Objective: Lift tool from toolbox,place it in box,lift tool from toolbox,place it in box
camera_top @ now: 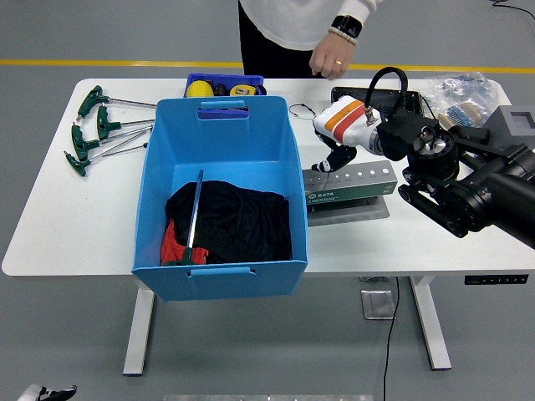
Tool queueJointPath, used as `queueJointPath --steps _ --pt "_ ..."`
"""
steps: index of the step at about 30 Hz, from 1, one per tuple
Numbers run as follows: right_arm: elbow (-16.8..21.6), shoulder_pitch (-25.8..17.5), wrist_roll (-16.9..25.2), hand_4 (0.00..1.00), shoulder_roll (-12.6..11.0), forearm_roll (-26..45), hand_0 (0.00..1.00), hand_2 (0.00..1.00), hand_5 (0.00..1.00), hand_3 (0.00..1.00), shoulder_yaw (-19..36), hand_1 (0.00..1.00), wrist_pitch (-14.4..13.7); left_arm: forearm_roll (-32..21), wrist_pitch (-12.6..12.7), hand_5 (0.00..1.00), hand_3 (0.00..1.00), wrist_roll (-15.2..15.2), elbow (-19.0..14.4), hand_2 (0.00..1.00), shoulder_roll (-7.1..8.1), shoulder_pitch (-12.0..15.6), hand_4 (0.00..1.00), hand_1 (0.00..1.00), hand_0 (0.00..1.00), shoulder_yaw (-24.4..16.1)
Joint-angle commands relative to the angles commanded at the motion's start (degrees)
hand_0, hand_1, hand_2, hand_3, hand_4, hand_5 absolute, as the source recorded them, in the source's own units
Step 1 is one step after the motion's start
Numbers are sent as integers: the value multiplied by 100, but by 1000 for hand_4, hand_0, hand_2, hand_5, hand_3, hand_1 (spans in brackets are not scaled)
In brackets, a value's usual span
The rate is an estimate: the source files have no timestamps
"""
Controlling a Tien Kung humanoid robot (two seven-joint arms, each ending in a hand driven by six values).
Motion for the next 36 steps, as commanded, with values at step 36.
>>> queueJointPath --steps 36 --pt "2890 298 -207 816 -348 148 2 2 682 34 1632 2 721 171 -46 622 648 47 0 697 4 185 658 711 748 -67"
